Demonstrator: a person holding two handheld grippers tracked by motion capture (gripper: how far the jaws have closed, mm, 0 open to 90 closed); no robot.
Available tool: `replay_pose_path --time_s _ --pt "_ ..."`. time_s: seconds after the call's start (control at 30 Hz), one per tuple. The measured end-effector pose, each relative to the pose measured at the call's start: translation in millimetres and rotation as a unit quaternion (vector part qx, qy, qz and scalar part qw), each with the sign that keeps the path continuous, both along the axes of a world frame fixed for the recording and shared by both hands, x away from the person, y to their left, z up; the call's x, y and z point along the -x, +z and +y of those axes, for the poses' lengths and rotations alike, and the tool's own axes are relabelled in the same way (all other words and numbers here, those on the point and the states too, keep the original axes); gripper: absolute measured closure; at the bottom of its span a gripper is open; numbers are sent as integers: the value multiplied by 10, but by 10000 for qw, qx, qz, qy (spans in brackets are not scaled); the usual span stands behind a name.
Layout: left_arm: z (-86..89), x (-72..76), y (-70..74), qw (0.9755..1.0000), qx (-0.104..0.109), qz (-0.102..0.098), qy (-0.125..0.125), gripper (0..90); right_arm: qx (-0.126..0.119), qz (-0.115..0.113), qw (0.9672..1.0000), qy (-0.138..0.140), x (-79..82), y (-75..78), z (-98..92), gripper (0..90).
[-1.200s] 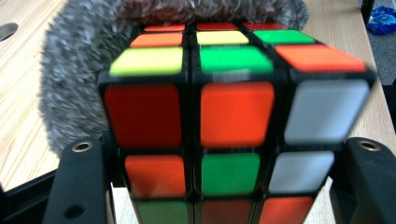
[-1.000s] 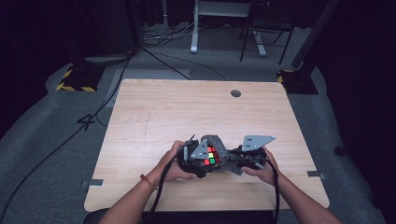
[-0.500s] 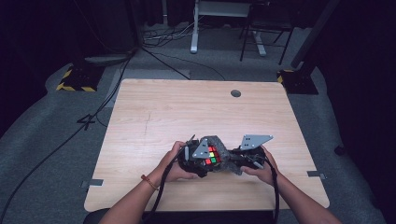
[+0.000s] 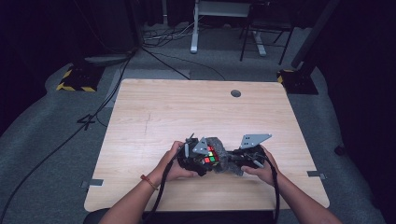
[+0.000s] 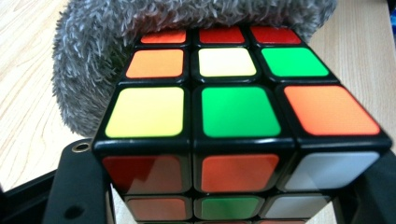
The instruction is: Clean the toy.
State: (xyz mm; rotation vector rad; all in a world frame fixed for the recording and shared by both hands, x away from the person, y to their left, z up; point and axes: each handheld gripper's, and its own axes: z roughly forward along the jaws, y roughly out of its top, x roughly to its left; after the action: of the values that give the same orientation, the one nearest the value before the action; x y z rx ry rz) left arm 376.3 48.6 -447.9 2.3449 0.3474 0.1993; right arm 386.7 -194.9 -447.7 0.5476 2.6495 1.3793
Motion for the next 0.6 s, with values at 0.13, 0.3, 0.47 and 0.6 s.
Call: replay_pose_path --time_s 0.13,0.3,0.47,0.6 --pt "-33 24 0 9996 -179 -204 -25 327 -120 -15 9999 74 26 34 0 795" --pt "-25 25 23 9995 -171 -241 -53 324 -259 -55 9996 106 47 55 -2 795" --pt "-23 22 3 9999 -58 -101 -60 325 -228 23 9997 108 35 35 -10 795" --pt "-4 37 5 9996 42 112 -260 327 -231 256 9993 109 6 -29 -8 798"
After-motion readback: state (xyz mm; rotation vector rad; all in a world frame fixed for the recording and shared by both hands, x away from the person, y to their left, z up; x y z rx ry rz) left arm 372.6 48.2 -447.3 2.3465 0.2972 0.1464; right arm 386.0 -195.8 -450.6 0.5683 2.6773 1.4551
